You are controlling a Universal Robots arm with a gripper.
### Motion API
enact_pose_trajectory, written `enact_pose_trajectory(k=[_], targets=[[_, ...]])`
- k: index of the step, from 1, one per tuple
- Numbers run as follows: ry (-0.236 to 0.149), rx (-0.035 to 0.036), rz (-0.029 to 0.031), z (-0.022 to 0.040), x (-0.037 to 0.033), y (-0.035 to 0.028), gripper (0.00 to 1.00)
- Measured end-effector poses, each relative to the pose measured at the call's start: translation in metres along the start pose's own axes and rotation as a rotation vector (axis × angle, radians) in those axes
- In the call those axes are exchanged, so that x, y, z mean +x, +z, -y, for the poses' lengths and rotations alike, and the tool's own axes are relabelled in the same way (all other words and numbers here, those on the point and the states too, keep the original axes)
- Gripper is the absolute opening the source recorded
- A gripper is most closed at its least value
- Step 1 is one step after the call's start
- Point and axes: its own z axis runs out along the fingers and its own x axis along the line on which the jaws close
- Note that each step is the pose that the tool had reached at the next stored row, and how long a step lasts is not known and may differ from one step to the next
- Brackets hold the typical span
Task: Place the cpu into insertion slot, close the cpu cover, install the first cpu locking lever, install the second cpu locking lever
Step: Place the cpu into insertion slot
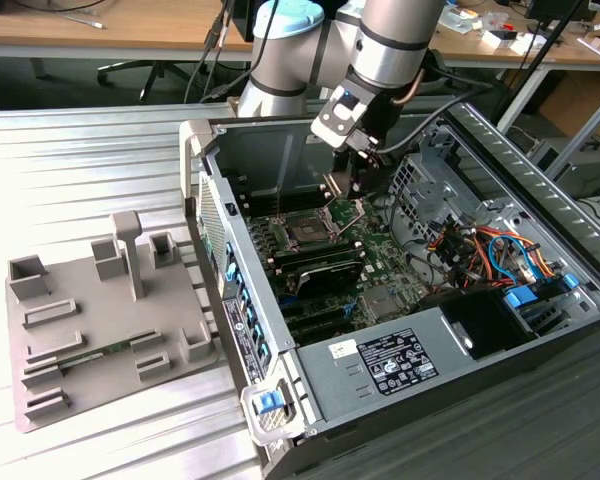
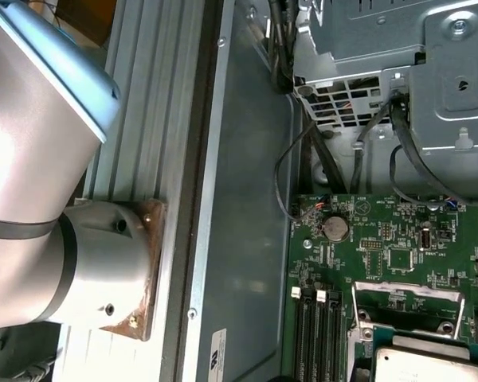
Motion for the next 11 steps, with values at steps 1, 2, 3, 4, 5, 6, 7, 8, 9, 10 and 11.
enact_pose_trajectory(k=[1,2,3,4,5,6,7,8,9,10,11], targets=[[0.0,0.0,0.0,0.0001,0.0,0.0003,0.55],[0.0,0.0,0.0,0.0001,0.0,0.0004,0.55],[0.0,0.0,0.0001,0.0001,0.0,0.0007,0.55],[0.0,0.0,0.0,0.0002,0.0,0.0009,0.55],[0.0,0.0,0.0,0.0002,0.0,0.001,0.55],[0.0,0.0001,0.0,0.0002,0.0,0.0012,0.55],[0.0,0.0,0.0,0.0002,0.0,0.0015,0.55],[0.0,0.0,0.0,0.0002,0.0,0.0016,0.55],[0.0,0.0,0.0,0.0003,0.0,0.0019,0.55],[0.0,0.0,0.0,0.0003,0.0,0.0021,0.55],[0.0,0.0,0.0,0.0003,0.0,0.0023,0.55]])
